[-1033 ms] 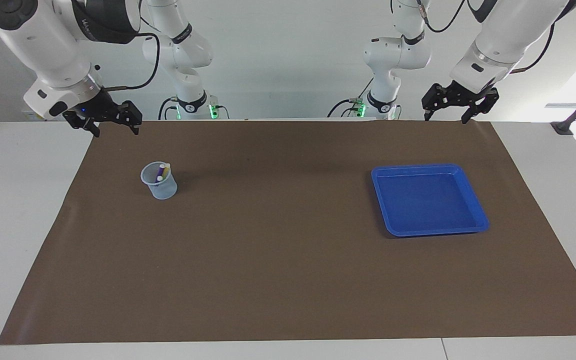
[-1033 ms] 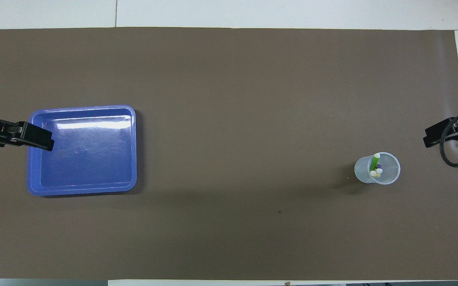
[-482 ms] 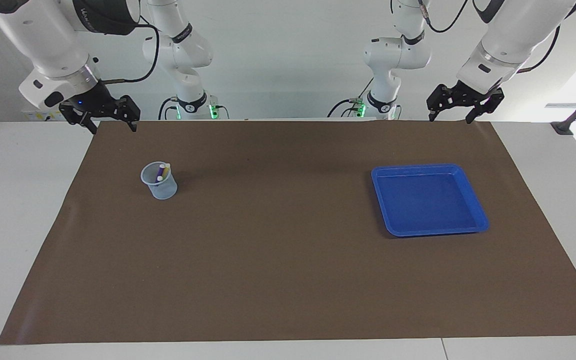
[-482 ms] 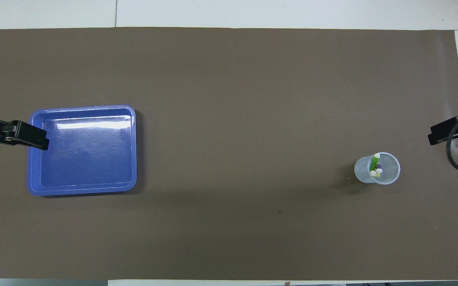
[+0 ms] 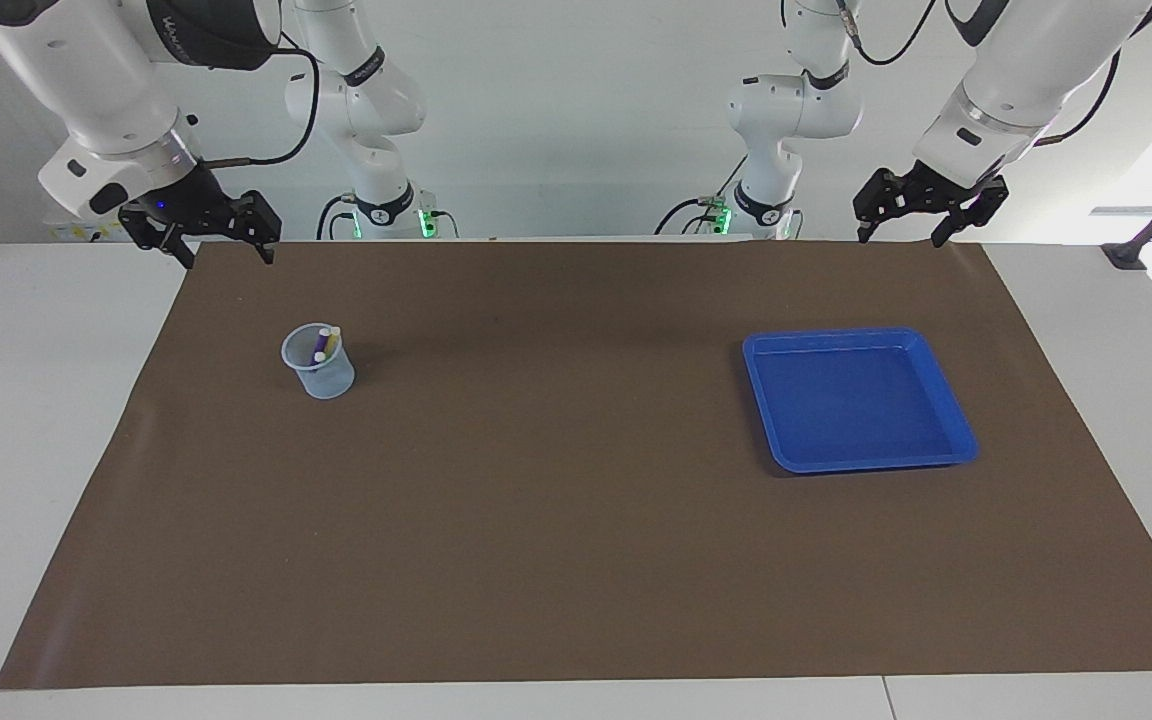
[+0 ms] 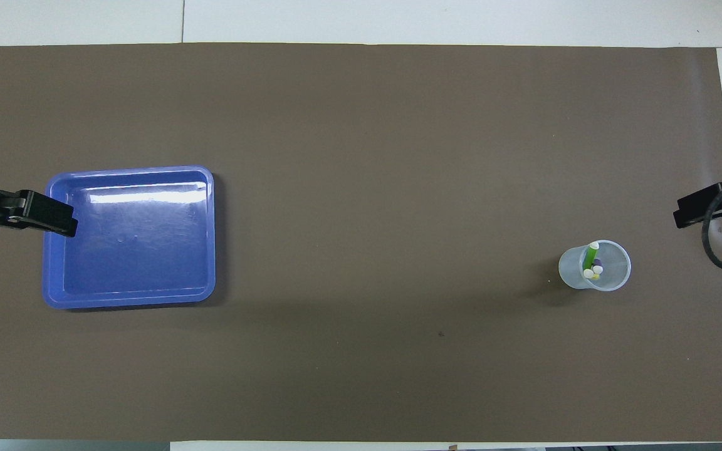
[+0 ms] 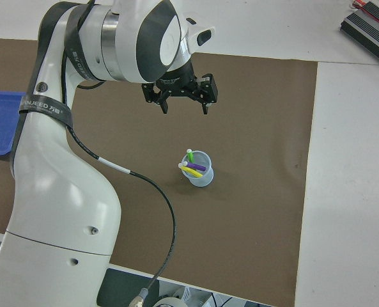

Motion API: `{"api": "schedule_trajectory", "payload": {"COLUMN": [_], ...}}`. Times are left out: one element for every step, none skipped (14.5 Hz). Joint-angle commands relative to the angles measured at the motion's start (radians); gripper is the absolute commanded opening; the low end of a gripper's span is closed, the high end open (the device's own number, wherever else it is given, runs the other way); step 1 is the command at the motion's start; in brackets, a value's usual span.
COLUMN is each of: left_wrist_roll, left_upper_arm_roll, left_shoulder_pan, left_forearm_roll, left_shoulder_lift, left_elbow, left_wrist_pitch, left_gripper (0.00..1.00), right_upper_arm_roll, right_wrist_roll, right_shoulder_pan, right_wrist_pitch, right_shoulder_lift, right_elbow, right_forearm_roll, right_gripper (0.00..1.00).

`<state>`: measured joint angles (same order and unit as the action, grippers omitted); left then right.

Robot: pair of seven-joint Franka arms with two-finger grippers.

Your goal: Transfer and insert pens with both arms

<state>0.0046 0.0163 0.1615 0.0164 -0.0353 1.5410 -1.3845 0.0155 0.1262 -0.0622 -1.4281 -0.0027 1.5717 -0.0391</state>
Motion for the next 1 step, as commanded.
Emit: {"api": "schedule_trajectory", "payload": {"left_wrist_roll": [-0.008], "left_upper_arm_roll": [-0.004], "left_shoulder_pan": [-0.003], "left_forearm_roll": [-0.021], "left_shoulder_lift": [-0.014], "left_elbow": [0.019], "left_wrist_pitch": [-0.007], "left_gripper": [1.00], "right_upper_arm_roll": [-0.011], "right_wrist_roll": [-0.017], "right_shoulder_pan": [0.012], "right_wrist_pitch": [-0.017], "right_shoulder_lift": [-0.010], "right_elbow": [0.013], "right_forearm_roll": [0.001], "right_gripper": [1.00]}}
